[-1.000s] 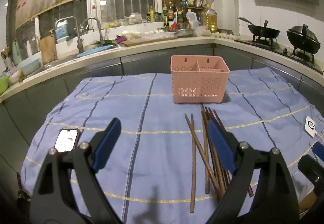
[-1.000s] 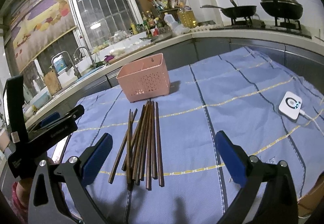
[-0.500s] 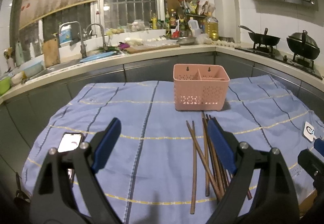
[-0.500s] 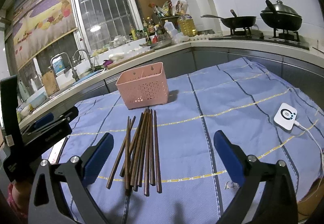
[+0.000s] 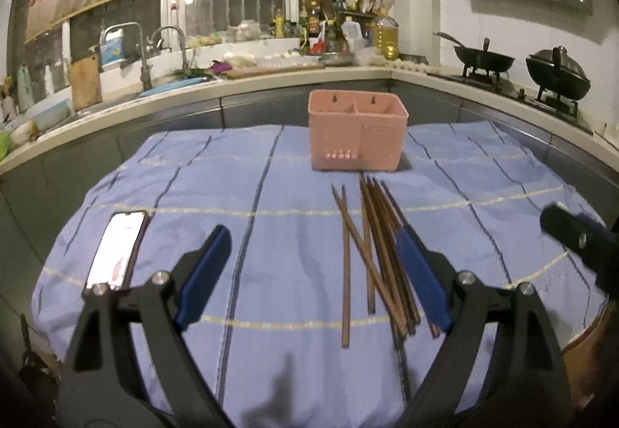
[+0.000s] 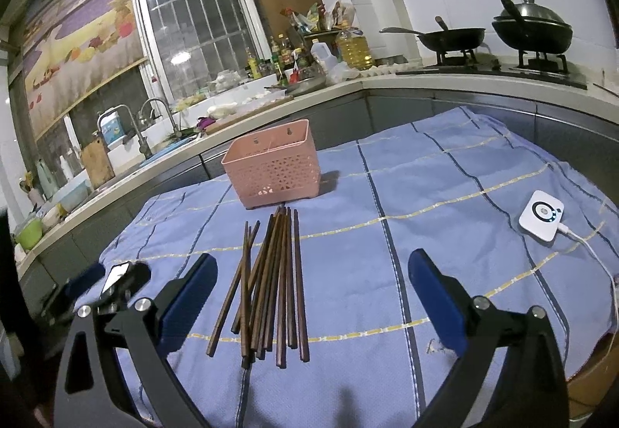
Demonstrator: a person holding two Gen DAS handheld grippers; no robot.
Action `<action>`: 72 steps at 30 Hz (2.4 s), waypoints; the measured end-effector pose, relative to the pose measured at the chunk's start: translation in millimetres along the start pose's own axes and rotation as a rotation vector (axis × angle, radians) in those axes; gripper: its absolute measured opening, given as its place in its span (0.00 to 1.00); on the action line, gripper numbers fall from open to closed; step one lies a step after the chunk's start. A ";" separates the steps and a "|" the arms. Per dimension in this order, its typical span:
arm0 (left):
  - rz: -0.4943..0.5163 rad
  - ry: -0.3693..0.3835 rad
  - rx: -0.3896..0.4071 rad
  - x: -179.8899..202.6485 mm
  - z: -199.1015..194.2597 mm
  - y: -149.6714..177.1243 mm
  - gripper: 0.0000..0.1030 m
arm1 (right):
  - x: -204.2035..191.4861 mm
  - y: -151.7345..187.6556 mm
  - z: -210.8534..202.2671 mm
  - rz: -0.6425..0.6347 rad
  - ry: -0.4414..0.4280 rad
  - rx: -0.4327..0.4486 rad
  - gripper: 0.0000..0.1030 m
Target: Organize utensils
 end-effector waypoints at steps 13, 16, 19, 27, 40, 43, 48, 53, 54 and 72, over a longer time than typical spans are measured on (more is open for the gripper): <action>-0.106 0.013 0.071 -19.6 -30.2 8.6 0.94 | -12.2 7.3 -14.0 -0.036 -0.024 -0.006 0.95; -0.102 0.043 0.109 -15.8 -38.4 5.5 0.94 | -14.9 6.3 -20.3 -0.051 -0.016 0.014 0.96; -0.082 0.065 0.115 -10.7 -40.6 4.5 0.94 | -13.5 6.6 -19.7 -0.049 -0.006 0.005 0.96; -0.073 0.065 0.131 -9.3 -43.7 0.9 0.94 | -12.7 7.6 -14.4 -0.022 -0.041 -0.016 0.96; 0.011 0.168 -0.144 3.3 59.6 -25.1 0.70 | -5.6 -5.3 58.2 -0.119 -0.048 -0.189 0.38; 0.025 0.205 -0.270 15.5 104.4 -19.3 0.50 | -7.3 2.6 96.1 -0.156 -0.053 -0.279 0.25; 0.004 0.255 -0.401 32.7 155.4 -14.6 0.41 | -11.7 17.3 136.0 -0.222 -0.048 -0.368 0.24; 0.011 0.239 -0.453 42.4 187.0 -13.6 0.35 | -12.2 32.6 160.4 -0.242 -0.046 -0.440 0.24; 0.013 0.234 -0.465 42.6 192.2 -11.4 0.29 | -10.9 35.1 163.6 -0.243 -0.047 -0.451 0.24; -0.048 0.281 -0.499 7.8 207.4 -18.1 0.20 | -7.8 1.2 193.0 -0.197 -0.088 -0.448 0.24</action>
Point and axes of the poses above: each gripper's, at about its wrist camera, not at the fingertips, and z roughly the way its jaws point, x to its right, y to its underside, the point moved 9 cm from there along z, roughly the way its jaws point, and after that the axes turned 8 degrees about -x, right-handed, at the moved point
